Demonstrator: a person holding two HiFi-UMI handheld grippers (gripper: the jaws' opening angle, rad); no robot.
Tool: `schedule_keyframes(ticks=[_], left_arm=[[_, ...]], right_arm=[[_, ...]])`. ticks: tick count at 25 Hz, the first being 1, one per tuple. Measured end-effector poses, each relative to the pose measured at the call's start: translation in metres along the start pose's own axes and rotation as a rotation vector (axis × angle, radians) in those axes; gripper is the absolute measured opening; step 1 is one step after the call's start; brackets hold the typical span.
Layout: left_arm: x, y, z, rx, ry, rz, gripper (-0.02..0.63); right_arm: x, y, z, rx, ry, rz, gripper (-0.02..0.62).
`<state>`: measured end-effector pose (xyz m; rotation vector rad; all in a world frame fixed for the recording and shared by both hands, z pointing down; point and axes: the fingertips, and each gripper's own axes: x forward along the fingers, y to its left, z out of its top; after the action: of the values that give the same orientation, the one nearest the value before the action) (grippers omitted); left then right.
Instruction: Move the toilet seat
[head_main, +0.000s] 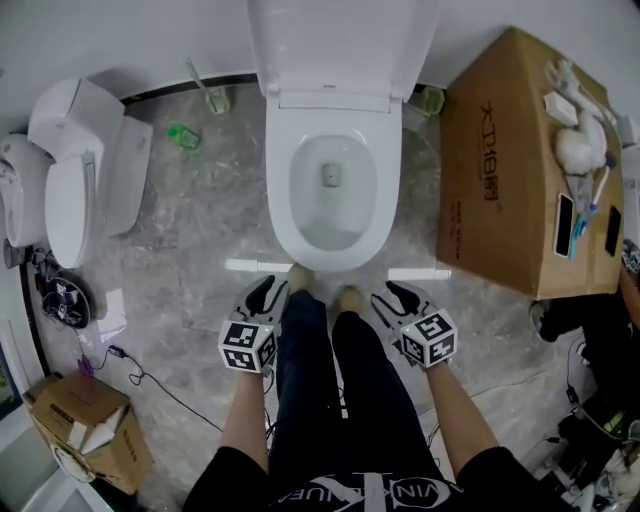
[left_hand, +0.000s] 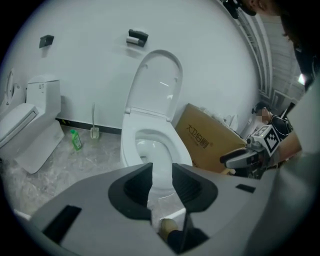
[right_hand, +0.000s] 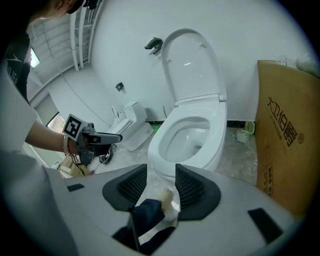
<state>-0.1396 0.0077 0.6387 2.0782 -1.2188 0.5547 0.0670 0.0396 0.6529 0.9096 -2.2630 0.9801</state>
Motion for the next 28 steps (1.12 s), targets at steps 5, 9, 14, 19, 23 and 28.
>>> schedule_keyframes(ticks=[5,9,14,19,23,28], left_arm=[[0.051,0.026,-0.025,0.038,0.101,-0.038,0.143],[0.082,0.046,-0.043,0.120,0.172,-0.058,0.170],[0.104,0.068,-0.068,0.223,0.241,-0.060,0.189],[0.110,0.084,-0.082,0.309,0.287,-0.060,0.189],[0.118,0.087,-0.080,0.422,0.314,-0.086,0.187],[0.126,0.082,-0.077,0.546,0.342,-0.134,0.187]], right_arm=[[0.034,-0.034,-0.015,0.027,0.036,-0.082,0.183],[0.057,-0.052,-0.030,0.026,0.074,-0.118,0.192],[0.084,-0.063,-0.049,-0.042,0.143,-0.122,0.189],[0.101,-0.074,-0.061,-0.039,0.148,-0.136,0.187],[0.103,-0.085,-0.060,-0.037,0.115,-0.155,0.179],[0.111,-0.087,-0.056,-0.094,0.103,-0.138,0.169]])
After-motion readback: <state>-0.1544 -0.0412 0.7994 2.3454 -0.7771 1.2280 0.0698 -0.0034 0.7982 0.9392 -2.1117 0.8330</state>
